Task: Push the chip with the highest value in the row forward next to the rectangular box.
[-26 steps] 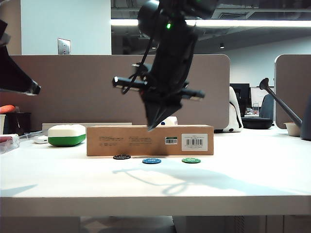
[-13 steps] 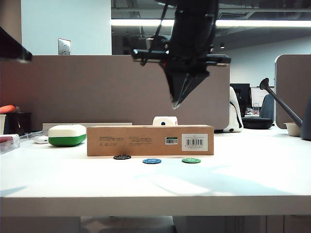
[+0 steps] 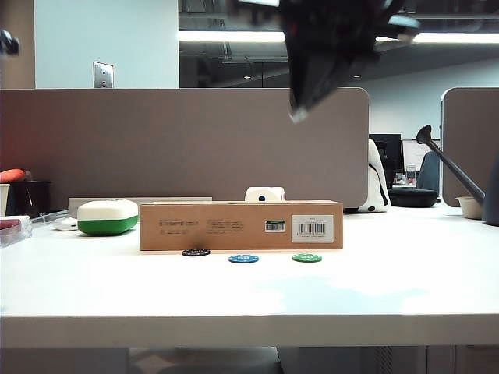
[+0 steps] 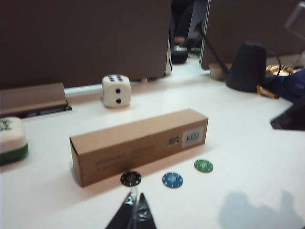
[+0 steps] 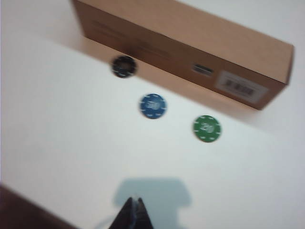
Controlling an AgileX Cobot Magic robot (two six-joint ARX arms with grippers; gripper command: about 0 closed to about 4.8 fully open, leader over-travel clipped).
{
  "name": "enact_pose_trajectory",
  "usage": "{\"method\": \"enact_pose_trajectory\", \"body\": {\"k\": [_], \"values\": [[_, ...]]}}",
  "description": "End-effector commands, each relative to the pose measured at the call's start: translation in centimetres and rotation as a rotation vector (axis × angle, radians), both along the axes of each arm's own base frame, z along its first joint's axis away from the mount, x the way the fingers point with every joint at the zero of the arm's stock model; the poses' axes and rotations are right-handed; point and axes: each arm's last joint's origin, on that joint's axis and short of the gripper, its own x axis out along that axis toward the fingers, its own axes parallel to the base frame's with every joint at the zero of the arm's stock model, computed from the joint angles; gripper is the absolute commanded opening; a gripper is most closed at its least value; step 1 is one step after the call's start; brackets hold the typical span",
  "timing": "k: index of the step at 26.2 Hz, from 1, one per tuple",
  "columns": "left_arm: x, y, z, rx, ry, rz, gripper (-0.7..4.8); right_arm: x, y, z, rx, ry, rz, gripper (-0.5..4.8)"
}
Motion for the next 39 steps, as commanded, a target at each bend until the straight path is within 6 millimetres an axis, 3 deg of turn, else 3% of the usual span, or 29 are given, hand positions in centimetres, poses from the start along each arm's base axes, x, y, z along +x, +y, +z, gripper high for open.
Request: {"method": "enact_pose_trajectory", "body": {"k": [1,6,10,13,17,24,39], "values": [[-0.7,0.4,0.5,-0.032,-0.058,-0.001,-0.05,-2.1,-0.2,0.8,0.086,-0.088,0.035,-0.08],[-1.3,0.8,0.9,-0.069,-0.124,0.006,-0.05,-7.5,-0.2,2.0,0.147,-0.281,0.02,-0.09],[-1.1,0.7,0.3,-0.06,-0.109,0.006,-0.05,-9.3,0.2,2.2,0.171,-0.291,0.053,-0.09],[-0.6,0.5,-1.2,-0.037,-0.068,0.009,-0.05,-11.0,0.6,2.2,0.243,-0.269,0.041,-0.09],[0.0,0.3,-4.0,0.003,0.004,0.027,-0.05,-13.4,0.4,1.6,0.208,-0.336,-0.034,-0.09],[0.5,1.4,-6.3,0.087,0.188,0.154,-0.05,-14.3,0.0,0.9,0.11,-0.326,0.022,-0.09],[1.0,3.7,-6.4,0.071,0.204,0.396,-0.05,-14.3,0.0,0.9,0.11,-0.327,0.021,-0.09]]}}
